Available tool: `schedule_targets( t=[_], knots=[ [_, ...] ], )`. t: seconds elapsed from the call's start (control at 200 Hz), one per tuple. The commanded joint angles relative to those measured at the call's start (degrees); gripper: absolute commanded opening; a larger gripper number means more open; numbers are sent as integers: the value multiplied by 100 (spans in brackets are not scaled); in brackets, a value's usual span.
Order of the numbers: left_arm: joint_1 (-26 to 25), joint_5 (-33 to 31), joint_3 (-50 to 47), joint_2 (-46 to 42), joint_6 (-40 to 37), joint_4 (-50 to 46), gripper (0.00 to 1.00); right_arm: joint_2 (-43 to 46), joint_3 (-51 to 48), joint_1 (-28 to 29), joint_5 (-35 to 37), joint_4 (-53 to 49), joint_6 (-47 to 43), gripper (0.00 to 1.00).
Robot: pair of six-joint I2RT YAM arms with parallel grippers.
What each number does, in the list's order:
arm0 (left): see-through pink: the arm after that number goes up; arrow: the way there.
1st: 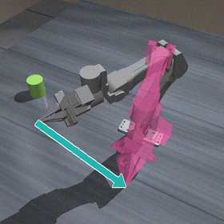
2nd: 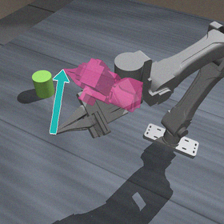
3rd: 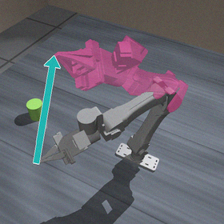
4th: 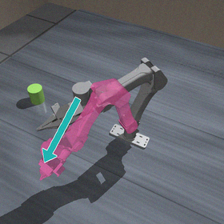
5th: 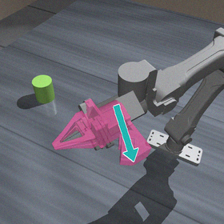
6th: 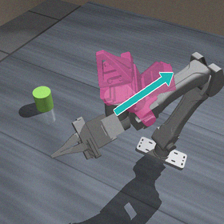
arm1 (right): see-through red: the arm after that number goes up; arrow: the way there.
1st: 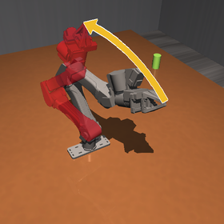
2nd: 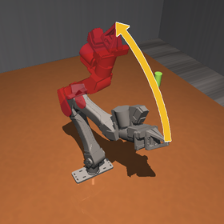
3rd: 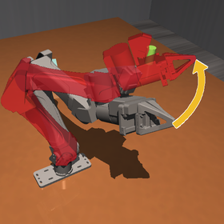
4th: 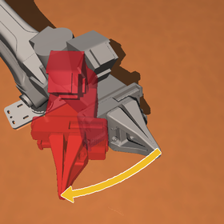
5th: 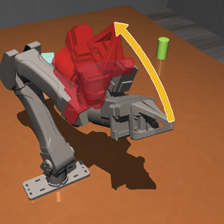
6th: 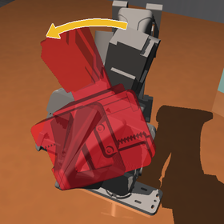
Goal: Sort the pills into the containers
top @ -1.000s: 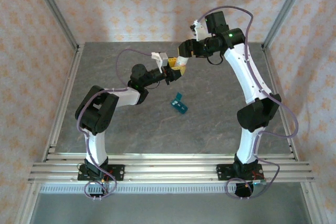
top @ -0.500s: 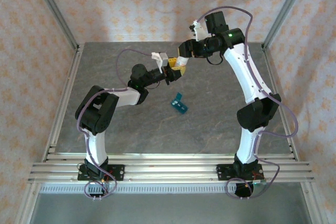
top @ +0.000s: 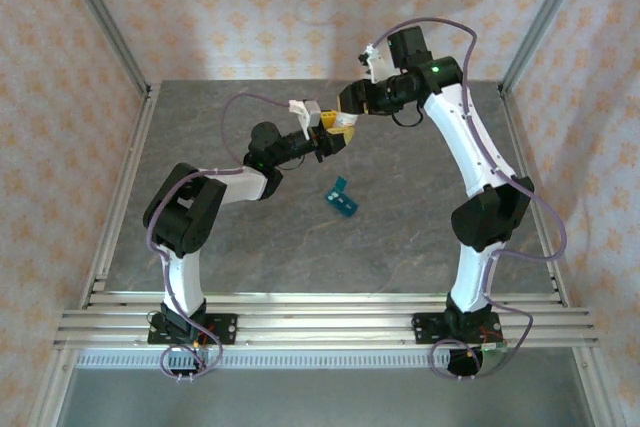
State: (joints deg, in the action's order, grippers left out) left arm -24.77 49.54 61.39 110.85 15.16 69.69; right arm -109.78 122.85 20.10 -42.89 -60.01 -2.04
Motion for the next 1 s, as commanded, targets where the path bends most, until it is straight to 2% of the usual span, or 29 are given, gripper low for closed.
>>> schedule_targets(
  t=[0.0,0.205,0.31,0.4,0.546,0.636,0.746,0.851,0.916,0.996],
  knots=[
    [-27,100,118,-261,31,395,0,217,-110,-19,105,42,4,51],
    [-36,95,118,-262,40,393,0,240,-231,-16,207,173,290,38],
    [-39,25,94,-290,-24,396,0,330,-555,2,524,510,1050,29],
    [-62,-52,60,-326,-111,394,0,545,-1028,126,1232,848,1870,24],
    [-94,-154,42,-328,-197,394,0,1147,-2010,446,2357,1597,3189,24],
    [-103,-166,41,-318,-200,391,0,1401,-2385,631,2760,1931,3669,24],
    [-115,-181,32,-281,-206,395,0,1488,-2478,807,2977,2081,3907,24],
    [-122,-189,39,-258,-212,394,0,1340,-2255,843,2850,1971,3877,25],
    [-122,-199,36,-262,-224,390,0,1236,-1970,832,2856,1771,3722,31],
    [-120,-208,14,-267,-255,396,0,1157,-1642,727,2675,1625,3514,48]
  ],
)
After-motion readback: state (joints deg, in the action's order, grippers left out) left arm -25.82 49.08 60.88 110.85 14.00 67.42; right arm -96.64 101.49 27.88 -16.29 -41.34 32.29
